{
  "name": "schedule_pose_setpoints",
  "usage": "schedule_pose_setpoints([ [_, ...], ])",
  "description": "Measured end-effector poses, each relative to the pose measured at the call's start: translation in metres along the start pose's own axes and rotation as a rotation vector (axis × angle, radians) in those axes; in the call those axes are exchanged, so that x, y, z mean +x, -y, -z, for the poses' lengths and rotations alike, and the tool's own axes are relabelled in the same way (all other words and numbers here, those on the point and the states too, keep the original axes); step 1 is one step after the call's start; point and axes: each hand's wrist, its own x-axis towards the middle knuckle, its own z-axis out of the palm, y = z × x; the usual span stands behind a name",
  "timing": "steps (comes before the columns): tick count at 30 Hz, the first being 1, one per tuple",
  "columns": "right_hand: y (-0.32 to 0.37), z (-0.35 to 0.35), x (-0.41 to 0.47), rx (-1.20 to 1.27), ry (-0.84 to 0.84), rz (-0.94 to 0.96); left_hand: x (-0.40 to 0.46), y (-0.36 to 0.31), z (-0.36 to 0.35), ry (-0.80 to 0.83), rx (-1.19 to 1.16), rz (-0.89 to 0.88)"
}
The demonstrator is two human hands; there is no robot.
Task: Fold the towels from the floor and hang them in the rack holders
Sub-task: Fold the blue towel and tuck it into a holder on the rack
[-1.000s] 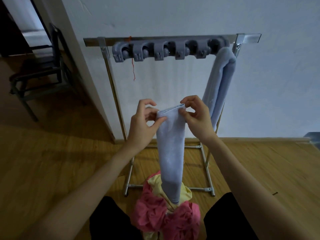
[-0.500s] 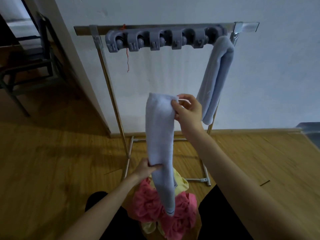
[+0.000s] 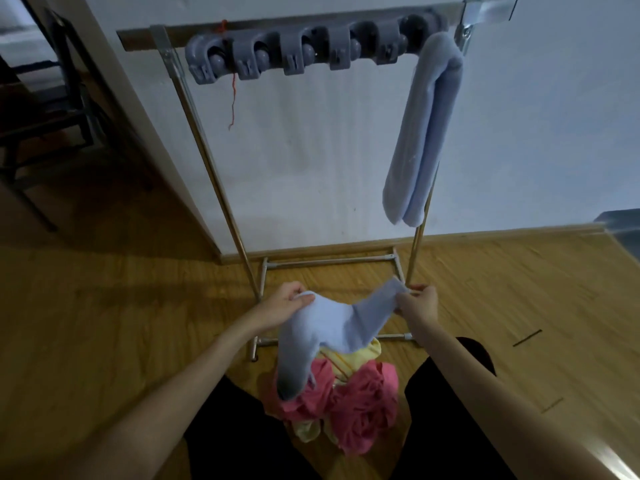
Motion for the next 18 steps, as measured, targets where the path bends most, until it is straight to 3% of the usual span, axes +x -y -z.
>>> schedule_pose_setpoints([
  [3,-0.031,0.008,-0.004,-0.169,0.222,-0.140,-0.008,-0.020,0.007,-0.014,-0.013,-0.128],
  [5,-0.038,0.013,-0.008,-0.450,0.390,-0.154,-0.013,-0.034,0.012,0.035,0.002,-0.197],
  [8,-0.031,0.013,-0.016,-0.768,0.533,0.075,-0.019,-0.060,0.017,0.151,0.045,-0.277],
  [11,0.003,0.009,-0.032,-0.512,0.744,0.349,-0.025,-0.084,0.020,0.245,0.077,-0.332],
  [15,0.052,0.008,-0.052,-0.173,1.182,0.345,-0.030,-0.100,0.020,0.252,0.099,-0.357],
  [18,0.064,0.003,-0.059,-0.211,1.193,0.352,-0.032,-0.101,0.020,0.214,0.088,-0.340],
])
